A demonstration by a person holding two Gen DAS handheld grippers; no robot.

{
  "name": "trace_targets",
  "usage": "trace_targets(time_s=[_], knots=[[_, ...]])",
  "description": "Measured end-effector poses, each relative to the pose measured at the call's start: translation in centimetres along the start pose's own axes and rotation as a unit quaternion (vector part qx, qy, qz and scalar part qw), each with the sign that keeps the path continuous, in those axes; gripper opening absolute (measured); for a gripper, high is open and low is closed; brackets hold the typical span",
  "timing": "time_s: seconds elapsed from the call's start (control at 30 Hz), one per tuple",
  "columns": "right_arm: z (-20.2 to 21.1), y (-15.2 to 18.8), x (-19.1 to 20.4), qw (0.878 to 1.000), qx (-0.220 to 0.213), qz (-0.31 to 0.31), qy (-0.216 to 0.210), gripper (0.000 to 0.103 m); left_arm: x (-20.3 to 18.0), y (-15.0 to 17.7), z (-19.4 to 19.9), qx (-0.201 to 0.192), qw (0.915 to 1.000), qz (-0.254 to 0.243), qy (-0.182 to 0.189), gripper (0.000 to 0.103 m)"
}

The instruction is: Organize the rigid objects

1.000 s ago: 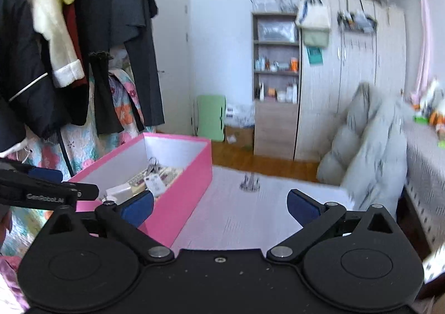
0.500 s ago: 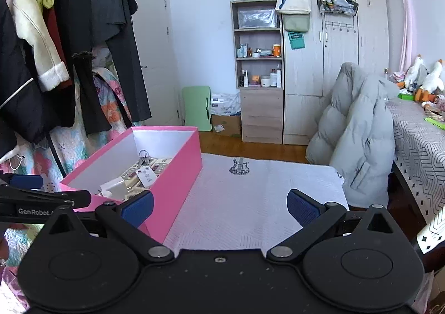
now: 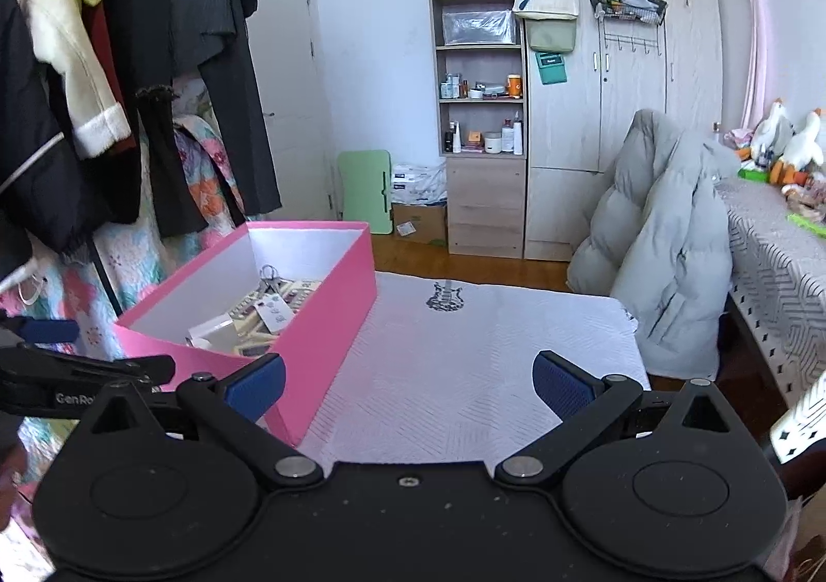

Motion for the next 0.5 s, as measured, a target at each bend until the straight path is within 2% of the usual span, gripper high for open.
trace_targets(time_s=[0.13,0.5], knots=[[-0.29,0.40,0.09,1.000,0.007,0.003,0.022,0.103,-0.22,0.26,0.05,0.000,1.0000,-0.005,0.005,0.103],[0.36,0.43,0.19,1.000,0.006,-0.002,0.019,0.103,-0.42,0.54,0.36,-0.004,0.9999,-0.011,0.006,0.103]])
Point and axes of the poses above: each gripper's, at about its wrist camera, not at the fingertips, and z roughly against the way its jaws point, x to its left, y to its underside, the point moved 3 cm from there along -z, roughly the way its jaws point, and after that the axes turned 1 degree about x, right-handed, at the moved point
